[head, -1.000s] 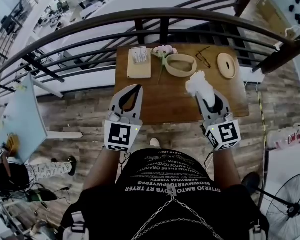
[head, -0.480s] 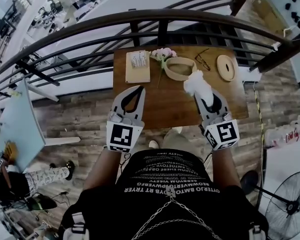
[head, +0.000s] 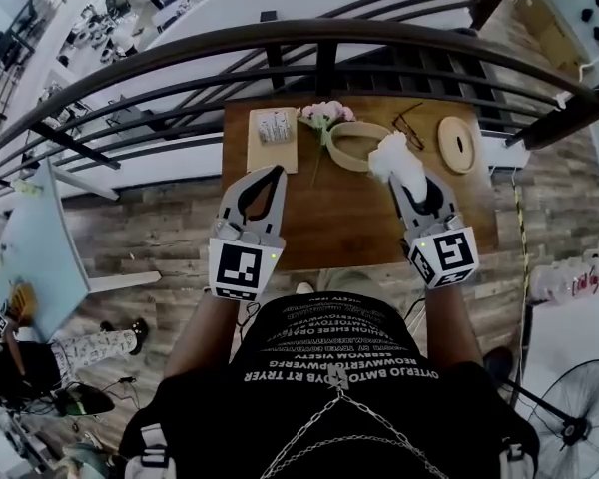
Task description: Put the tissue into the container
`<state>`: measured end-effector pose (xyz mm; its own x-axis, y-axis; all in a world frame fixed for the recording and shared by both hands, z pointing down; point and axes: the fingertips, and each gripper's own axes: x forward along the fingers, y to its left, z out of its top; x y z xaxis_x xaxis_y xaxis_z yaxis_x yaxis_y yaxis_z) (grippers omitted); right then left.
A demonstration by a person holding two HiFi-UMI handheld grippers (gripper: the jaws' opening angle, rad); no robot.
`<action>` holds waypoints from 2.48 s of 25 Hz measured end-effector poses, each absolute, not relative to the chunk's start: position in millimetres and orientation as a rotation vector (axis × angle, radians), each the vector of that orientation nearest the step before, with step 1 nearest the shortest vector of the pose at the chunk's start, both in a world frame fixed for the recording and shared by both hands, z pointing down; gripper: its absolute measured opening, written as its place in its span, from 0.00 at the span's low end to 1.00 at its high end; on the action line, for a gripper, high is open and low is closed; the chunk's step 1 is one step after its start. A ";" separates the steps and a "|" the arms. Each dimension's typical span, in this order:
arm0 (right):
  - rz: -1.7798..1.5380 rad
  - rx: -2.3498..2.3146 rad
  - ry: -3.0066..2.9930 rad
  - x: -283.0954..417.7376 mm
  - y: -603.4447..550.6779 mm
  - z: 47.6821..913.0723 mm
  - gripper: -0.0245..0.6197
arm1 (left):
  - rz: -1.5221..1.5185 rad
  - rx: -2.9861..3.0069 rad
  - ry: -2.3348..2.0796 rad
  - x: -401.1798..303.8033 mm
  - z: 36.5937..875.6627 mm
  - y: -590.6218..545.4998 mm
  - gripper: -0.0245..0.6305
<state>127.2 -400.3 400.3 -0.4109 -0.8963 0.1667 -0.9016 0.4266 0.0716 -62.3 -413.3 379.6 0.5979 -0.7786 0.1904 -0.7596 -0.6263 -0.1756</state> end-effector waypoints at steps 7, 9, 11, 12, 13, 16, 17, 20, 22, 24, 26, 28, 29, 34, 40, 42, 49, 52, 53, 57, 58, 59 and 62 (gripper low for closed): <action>0.117 1.520 -2.491 147.8 -452.7 431.9 0.22 | -0.418 -2.739 1.341 -37.1 385.2 -453.0 0.07; 0.142 1.498 -2.484 154.3 -466.6 444.4 0.22 | -0.436 -2.745 1.351 -31.1 391.4 -461.9 0.07; 0.169 1.472 -2.473 159.7 -480.0 459.8 0.22 | -0.447 -2.749 1.367 -27.0 397.8 -470.5 0.07; 0.180 1.459 -2.466 162.1 -486.9 468.2 0.22 | -0.447 -2.750 1.378 -25.3 400.3 -474.9 0.07; 0.191 1.447 -2.457 164.5 -493.6 476.9 0.22 | -0.445 -2.752 1.390 -23.6 402.3 -479.0 0.07; 0.237 1.413 -2.426 169.9 -509.8 506.3 0.22 | -0.455 -2.755 1.417 -19.6 408.8 -487.0 0.07; 0.255 1.403 -2.416 171.4 -515.2 516.4 0.22 | -0.464 -2.757 1.421 -18.6 411.3 -489.5 0.07; 0.301 1.369 -2.391 177.1 -534.3 546.9 0.22 | -0.489 -2.755 1.438 -15.8 418.4 -498.9 0.07; 0.336 1.342 -2.373 180.7 -545.5 569.4 0.22 | -0.508 -2.752 1.462 -15.6 423.9 -503.6 0.07; 0.375 1.315 -2.353 183.3 -554.6 592.7 0.22 | -0.536 -2.748 1.487 -16.4 430.8 -506.5 0.07; 0.407 1.290 -2.333 182.7 -562.4 614.2 0.22 | -0.562 -2.743 1.511 -20.1 436.4 -508.6 0.07; 0.441 1.265 -2.319 177.5 -566.9 630.5 0.22 | -0.576 -2.734 1.535 -26.8 436.7 -507.3 0.07; 0.465 1.252 -2.316 175.0 -568.0 636.9 0.22 | -0.582 -2.730 1.544 -29.4 435.3 -505.2 0.07; 0.570 1.191 -2.266 177.2 -581.1 687.0 0.22 | -0.622 -2.730 1.573 -26.5 447.1 -505.4 0.07; 0.619 1.094 -2.181 142.5 -584.8 740.4 0.22 | -0.635 -2.717 1.628 -63.0 462.6 -500.3 0.07; 0.591 1.056 -2.137 131.2 -585.0 752.9 0.22 | -0.642 -2.710 1.636 -75.1 468.1 -496.1 0.07; 0.633 0.862 -2.036 118.1 -571.5 750.0 0.46 | -0.634 -2.715 1.601 -66.8 440.5 -478.3 0.07; 0.605 0.923 -2.078 131.5 -573.7 735.3 0.58 | -0.599 -2.710 1.577 -58.9 430.3 -476.3 0.07; 0.585 0.959 -2.084 139.1 -574.2 728.5 0.58 | -0.596 -2.709 1.573 -58.2 429.7 -477.2 0.07; 0.518 1.116 -2.093 168.7 -565.8 688.6 0.54 | -0.582 -2.712 1.568 -59.6 427.8 -477.4 0.07; 0.483 1.162 -2.083 175.4 -560.7 675.5 0.40 | -0.574 -2.712 1.561 -59.3 425.7 -474.4 0.07; 0.443 1.206 -2.073 180.7 -555.1 661.6 0.21 | -0.567 -2.713 1.550 -58.8 423.2 -470.4 0.07; 0.377 1.291 -2.117 185.2 -537.2 619.5 0.06 | -0.546 -2.720 1.505 -52.6 415.2 -459.1 0.07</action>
<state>185.2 -537.2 619.5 -0.3270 -0.6958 0.6395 -0.8737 0.4805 0.0761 -52.6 -459.1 415.2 0.4856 -0.8192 0.3052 -0.8242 -0.5454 -0.1523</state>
